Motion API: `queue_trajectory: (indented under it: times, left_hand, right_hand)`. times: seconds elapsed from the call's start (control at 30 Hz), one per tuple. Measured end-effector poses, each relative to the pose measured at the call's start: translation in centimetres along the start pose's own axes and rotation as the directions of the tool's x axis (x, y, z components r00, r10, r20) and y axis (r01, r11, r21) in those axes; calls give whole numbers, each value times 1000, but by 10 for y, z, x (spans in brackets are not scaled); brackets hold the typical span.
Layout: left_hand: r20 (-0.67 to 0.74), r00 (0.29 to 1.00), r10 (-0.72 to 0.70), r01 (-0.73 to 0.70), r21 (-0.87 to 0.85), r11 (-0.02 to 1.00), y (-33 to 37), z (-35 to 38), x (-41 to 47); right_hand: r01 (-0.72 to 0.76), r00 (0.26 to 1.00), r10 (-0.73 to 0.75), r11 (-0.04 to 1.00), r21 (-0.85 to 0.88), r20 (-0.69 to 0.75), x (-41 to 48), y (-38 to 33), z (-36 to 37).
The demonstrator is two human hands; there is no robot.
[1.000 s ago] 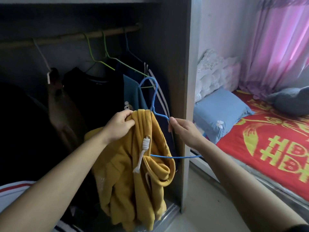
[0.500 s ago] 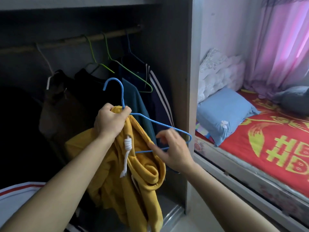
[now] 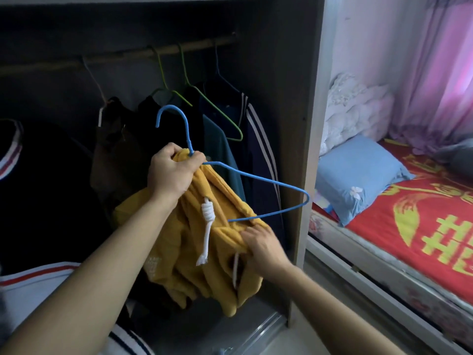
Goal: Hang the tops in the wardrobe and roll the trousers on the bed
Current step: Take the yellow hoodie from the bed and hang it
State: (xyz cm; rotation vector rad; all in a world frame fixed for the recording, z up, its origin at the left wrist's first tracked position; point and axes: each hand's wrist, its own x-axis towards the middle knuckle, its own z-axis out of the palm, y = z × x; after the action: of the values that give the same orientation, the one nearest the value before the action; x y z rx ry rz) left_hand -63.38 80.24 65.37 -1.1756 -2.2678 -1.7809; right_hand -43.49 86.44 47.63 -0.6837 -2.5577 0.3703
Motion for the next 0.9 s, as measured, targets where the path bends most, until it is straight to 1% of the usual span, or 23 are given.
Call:
queue_trajectory:
  times: [0.03,0.13,0.2,0.27,0.37,0.43,0.47,0.53,0.57,0.63,0.7,0.73,0.77,0.8,0.83,0.87,0.9]
  left_hand:
    - [18,1000,-6,6,32,999,-6,-5,3]
    - [45,999,6,-13,153,988,-20,-14,5]
    - [46,999,9,-18,197,980,-26,-16,8]
    - [79,997,9,-32,299,954,-31,-17,9]
    - [211,977,1,-100,456,884,-38,-13,4]
    - [293,956,4,-150,478,866,-41,-7,0]
    - [335,942,-5,-160,462,872,-42,-4,-2]
    - [436,899,-29,-149,369,917,-39,3,-4]
    - [488,872,-44,-121,302,945,-37,6,-6]
    - [565,821,-85,-20,176,984,-31,11,-13]
    - [632,765,-127,106,70,992,-26,17,-21]
    - [659,738,-146,167,32,986,-25,19,-24]
    - [674,721,-162,210,10,978,-26,22,-28]
    - [677,715,-176,239,1,971,-26,24,-31]
    - [669,718,-192,259,-2,966,-27,27,-35]
    - [650,732,-207,271,2,963,-27,28,-39]
    - [626,748,-219,277,5,961,-28,30,-41]
  right_hand:
    - [-33,999,33,999,-23,0,-1,14,-10]
    - [-84,996,81,977,-198,-24,-1,46,-40]
    - [-86,996,73,952,-294,-54,1,58,-54]
    - [-72,996,48,931,-358,-75,2,68,-69]
    - [-79,997,61,886,-458,-52,5,74,-88]
    - [-90,996,70,868,-488,-59,8,74,-96]
    - [-100,995,78,866,-490,-65,9,73,-99]
    - [-110,994,87,888,-446,-72,15,69,-105]
    - [-98,995,80,911,-401,-62,18,66,-109]
    - [-27,1000,22,943,-331,-18,26,55,-114]
    - [29,998,-15,973,-227,63,34,40,-114]
    - [28,990,-7,989,-148,143,35,32,-114]
    - [9,967,9,998,-67,255,36,26,-114]
    - [-19,927,13,1000,12,376,35,22,-113]
    - [-51,879,5,995,85,478,34,21,-112]
    - [-95,837,-4,984,153,547,31,20,-114]
    - [-149,809,-12,963,225,588,29,20,-115]
